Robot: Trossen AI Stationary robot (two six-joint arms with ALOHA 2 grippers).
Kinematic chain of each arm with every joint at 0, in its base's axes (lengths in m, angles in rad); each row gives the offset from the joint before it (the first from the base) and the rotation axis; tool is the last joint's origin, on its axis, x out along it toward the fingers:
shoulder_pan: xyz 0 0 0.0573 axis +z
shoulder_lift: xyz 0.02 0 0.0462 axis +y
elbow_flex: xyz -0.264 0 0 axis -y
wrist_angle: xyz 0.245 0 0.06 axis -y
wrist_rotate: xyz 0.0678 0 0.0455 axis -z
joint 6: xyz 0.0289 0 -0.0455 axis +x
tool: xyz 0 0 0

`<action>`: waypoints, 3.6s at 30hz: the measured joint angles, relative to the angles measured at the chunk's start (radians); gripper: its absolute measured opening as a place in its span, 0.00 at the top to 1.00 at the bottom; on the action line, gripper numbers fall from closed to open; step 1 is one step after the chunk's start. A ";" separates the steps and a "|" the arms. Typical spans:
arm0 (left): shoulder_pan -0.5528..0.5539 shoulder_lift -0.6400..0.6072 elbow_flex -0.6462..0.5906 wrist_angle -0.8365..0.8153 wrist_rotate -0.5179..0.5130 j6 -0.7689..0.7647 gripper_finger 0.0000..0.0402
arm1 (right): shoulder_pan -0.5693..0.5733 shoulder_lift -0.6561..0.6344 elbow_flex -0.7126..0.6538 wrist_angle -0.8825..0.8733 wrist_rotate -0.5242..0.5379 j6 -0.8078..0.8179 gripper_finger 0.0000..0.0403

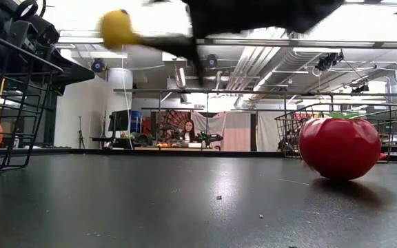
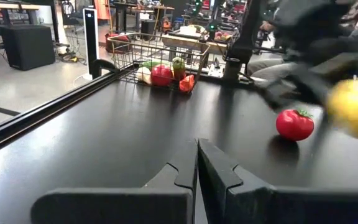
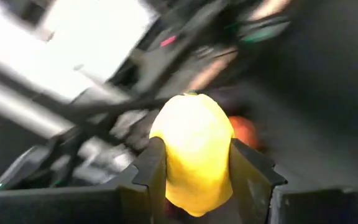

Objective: Sort produce into baskets
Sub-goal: Put the lemon into the left wire basket

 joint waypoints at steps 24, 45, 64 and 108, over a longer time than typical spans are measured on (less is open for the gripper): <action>0.000 0.000 0.000 0.000 0.000 0.000 1.00 | -0.008 0.541 1.192 -0.643 -0.316 -0.504 0.69; 0.000 0.000 0.000 0.000 0.000 0.000 1.00 | -0.008 0.543 1.190 -0.636 -0.315 -0.503 0.69; 0.000 0.000 0.000 0.000 0.000 0.000 1.00 | -0.008 0.543 1.190 -0.636 -0.315 -0.502 0.69; 0.000 0.000 0.000 0.000 0.000 0.000 1.00 | -0.042 0.541 1.189 -0.733 -0.151 -0.371 0.12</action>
